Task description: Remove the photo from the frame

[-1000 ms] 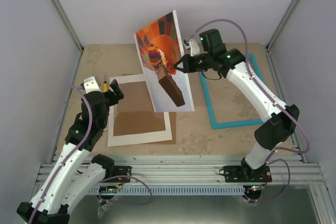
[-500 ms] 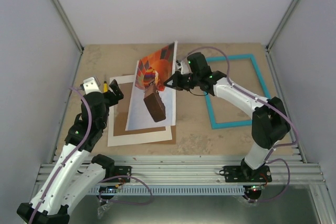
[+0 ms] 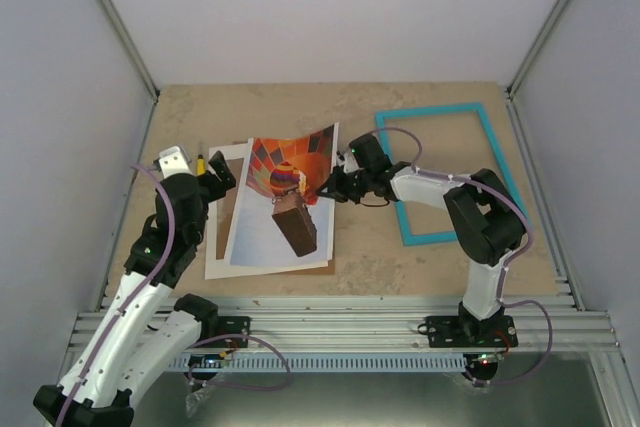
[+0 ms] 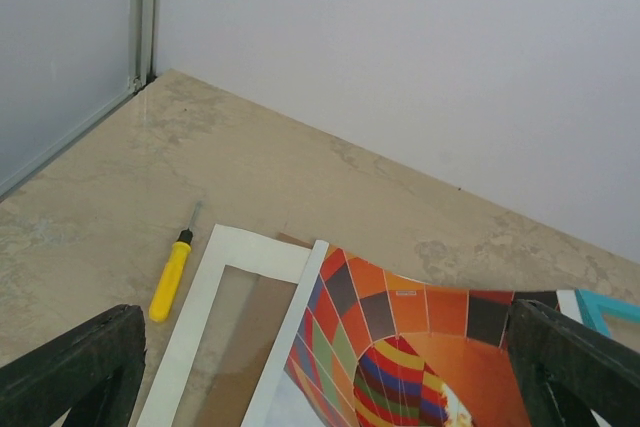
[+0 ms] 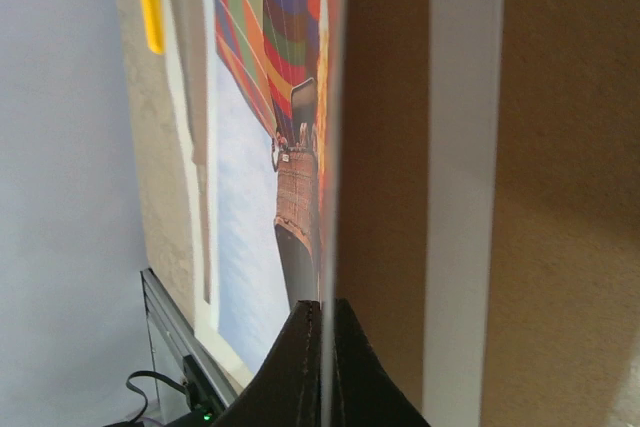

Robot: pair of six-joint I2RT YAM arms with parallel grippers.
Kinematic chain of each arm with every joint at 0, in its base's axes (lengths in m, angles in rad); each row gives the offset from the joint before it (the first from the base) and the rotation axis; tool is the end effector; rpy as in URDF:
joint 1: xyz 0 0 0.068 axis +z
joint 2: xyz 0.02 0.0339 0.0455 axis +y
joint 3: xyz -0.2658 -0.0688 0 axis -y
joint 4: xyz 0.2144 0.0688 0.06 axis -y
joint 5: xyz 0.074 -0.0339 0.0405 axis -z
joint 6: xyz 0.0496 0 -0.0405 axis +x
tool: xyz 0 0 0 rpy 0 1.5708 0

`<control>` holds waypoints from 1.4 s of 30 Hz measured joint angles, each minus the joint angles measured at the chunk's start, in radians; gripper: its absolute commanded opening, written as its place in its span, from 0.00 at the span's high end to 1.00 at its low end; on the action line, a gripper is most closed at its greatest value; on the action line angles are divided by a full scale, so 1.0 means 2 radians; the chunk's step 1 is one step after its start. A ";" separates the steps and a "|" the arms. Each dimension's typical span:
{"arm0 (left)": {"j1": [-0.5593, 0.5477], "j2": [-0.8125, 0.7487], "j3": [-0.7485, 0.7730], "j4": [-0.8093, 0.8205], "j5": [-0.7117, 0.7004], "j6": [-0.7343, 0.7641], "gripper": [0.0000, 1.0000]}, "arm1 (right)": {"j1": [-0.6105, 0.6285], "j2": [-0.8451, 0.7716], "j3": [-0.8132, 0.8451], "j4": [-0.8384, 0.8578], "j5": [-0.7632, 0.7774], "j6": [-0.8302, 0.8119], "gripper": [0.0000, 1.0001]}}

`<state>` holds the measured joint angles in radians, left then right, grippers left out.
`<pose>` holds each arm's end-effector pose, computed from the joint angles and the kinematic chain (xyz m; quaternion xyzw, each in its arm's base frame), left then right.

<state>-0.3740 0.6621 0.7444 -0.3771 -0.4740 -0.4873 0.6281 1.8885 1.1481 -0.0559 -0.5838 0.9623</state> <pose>0.1313 -0.0272 0.3200 -0.1838 0.7717 -0.0703 0.6048 0.2934 0.2469 0.1832 0.0403 0.8925 0.4448 0.0630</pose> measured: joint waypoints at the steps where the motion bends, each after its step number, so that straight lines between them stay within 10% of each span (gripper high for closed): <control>1: 0.001 0.001 0.000 0.000 0.001 0.000 0.00 | 0.000 0.003 -0.004 0.002 -0.001 0.003 0.99; 7: 0.005 0.002 0.000 0.000 0.003 -0.004 0.00 | 0.008 0.011 -0.016 0.016 -0.001 0.021 0.94; 25: 0.008 0.001 -0.005 0.001 0.024 -0.011 0.00 | 0.012 0.002 -0.016 -0.050 0.066 -0.014 0.32; 42: -0.054 -0.030 -0.008 -0.003 0.030 -0.017 0.00 | -0.073 -0.274 -0.101 -0.185 0.291 -0.143 0.02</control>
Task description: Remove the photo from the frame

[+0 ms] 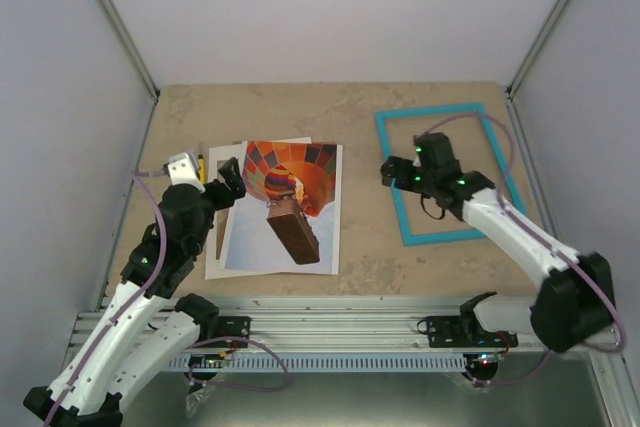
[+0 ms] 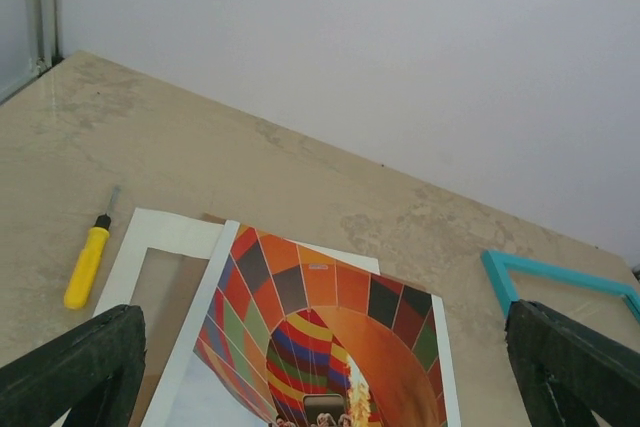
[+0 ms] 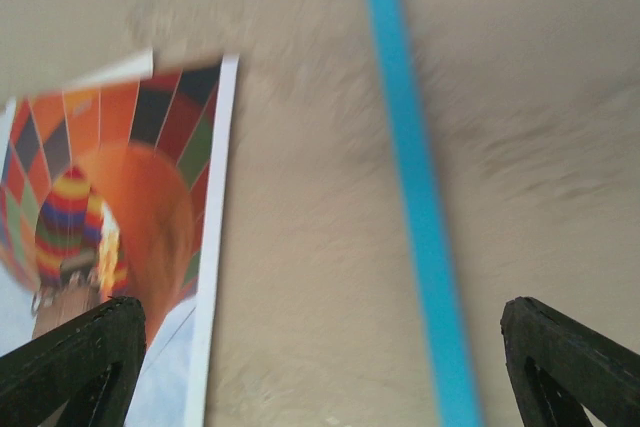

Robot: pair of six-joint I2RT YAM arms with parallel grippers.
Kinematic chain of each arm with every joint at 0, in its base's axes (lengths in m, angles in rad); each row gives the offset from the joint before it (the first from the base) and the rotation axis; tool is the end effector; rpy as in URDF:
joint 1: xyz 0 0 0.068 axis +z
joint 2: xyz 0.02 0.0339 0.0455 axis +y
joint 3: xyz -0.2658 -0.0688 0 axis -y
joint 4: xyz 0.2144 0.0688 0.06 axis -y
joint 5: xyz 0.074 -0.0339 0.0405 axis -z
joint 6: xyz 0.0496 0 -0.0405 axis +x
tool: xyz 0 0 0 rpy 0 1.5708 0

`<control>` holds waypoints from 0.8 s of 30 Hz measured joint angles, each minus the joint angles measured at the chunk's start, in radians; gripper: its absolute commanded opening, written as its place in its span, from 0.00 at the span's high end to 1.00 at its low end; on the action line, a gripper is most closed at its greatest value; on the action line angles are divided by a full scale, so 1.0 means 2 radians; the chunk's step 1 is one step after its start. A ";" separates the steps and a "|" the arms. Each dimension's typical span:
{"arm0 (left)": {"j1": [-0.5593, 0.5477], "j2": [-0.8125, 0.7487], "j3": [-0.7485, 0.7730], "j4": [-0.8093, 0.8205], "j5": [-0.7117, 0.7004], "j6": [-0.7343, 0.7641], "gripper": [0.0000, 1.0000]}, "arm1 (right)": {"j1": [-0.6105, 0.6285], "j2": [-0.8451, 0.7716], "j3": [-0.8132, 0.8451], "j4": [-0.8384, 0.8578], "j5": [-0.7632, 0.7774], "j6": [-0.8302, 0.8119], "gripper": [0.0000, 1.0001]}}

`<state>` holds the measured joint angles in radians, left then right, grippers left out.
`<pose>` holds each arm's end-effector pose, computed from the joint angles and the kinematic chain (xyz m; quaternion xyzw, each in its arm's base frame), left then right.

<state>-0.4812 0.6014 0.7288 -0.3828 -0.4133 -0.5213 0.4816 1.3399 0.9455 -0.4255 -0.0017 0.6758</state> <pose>0.1169 -0.0385 0.3205 -0.1409 0.7719 -0.1451 0.6027 0.2344 0.1226 0.2549 0.0899 0.9260 0.2012 0.3065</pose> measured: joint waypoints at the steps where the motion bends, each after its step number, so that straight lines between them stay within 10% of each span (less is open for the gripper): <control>1: 0.000 -0.002 0.000 -0.001 -0.002 0.000 0.00 | -0.011 -0.026 -0.004 -0.006 0.016 -0.010 0.02; 24: -0.001 -0.206 -0.040 -0.005 -0.134 0.068 0.00 | -0.055 -0.374 -0.126 0.005 0.201 -0.249 0.02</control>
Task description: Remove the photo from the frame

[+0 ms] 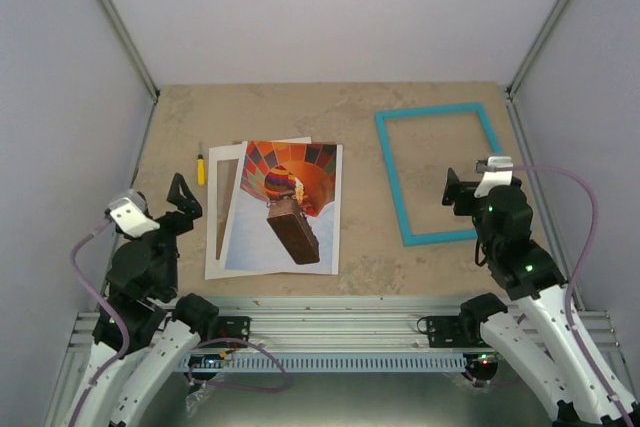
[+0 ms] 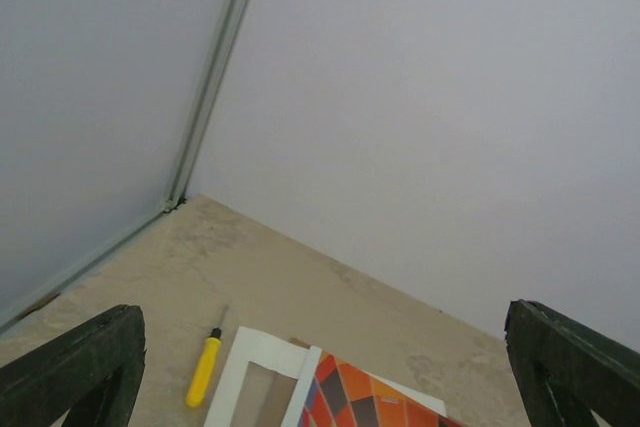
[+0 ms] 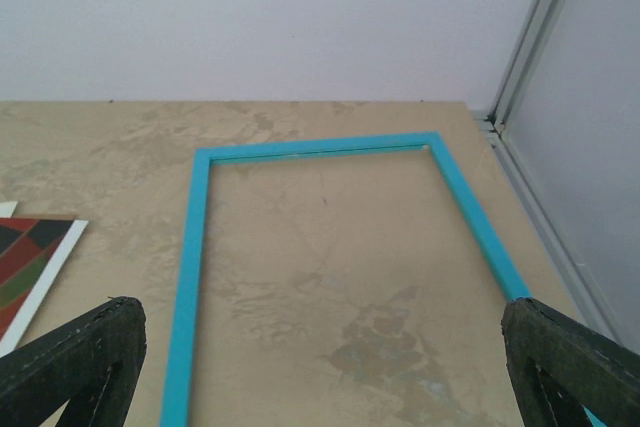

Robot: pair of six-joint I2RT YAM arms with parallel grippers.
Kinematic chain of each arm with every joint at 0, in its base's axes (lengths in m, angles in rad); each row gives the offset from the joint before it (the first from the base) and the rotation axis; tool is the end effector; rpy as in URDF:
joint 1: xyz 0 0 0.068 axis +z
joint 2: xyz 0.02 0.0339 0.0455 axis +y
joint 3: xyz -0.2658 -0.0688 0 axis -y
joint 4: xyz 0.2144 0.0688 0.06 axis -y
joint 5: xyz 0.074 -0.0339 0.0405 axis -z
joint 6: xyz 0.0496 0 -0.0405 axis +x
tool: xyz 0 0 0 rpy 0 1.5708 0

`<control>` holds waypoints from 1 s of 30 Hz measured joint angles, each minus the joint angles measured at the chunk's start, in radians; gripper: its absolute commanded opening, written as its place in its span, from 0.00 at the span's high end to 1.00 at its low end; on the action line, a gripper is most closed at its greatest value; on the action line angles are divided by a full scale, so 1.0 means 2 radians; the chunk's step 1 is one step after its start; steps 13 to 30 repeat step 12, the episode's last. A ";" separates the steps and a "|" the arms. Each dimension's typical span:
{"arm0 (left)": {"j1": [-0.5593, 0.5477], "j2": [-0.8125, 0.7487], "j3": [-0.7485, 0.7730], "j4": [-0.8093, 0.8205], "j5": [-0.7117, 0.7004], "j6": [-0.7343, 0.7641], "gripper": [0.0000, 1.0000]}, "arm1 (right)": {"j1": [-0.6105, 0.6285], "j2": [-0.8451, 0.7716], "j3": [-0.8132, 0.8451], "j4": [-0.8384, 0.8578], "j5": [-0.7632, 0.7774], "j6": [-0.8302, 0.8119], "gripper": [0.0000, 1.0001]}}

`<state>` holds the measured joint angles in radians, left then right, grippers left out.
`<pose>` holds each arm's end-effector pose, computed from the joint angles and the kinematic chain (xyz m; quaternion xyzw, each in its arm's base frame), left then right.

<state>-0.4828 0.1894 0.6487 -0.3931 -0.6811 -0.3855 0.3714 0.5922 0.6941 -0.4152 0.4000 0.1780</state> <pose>0.0471 0.0106 0.3198 -0.2123 0.6552 -0.0824 0.7203 0.1193 0.0257 0.3065 0.0398 0.8002 0.0017 0.5984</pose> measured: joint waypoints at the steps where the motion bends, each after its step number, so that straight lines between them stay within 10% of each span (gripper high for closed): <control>1: 0.000 0.001 -0.002 0.000 -0.005 0.004 0.00 | 0.000 -0.009 -0.005 0.002 0.001 -0.003 0.02; 30: 0.000 0.042 -0.004 0.004 -0.012 0.020 0.00 | 0.000 -0.054 -0.011 0.027 0.010 -0.012 0.02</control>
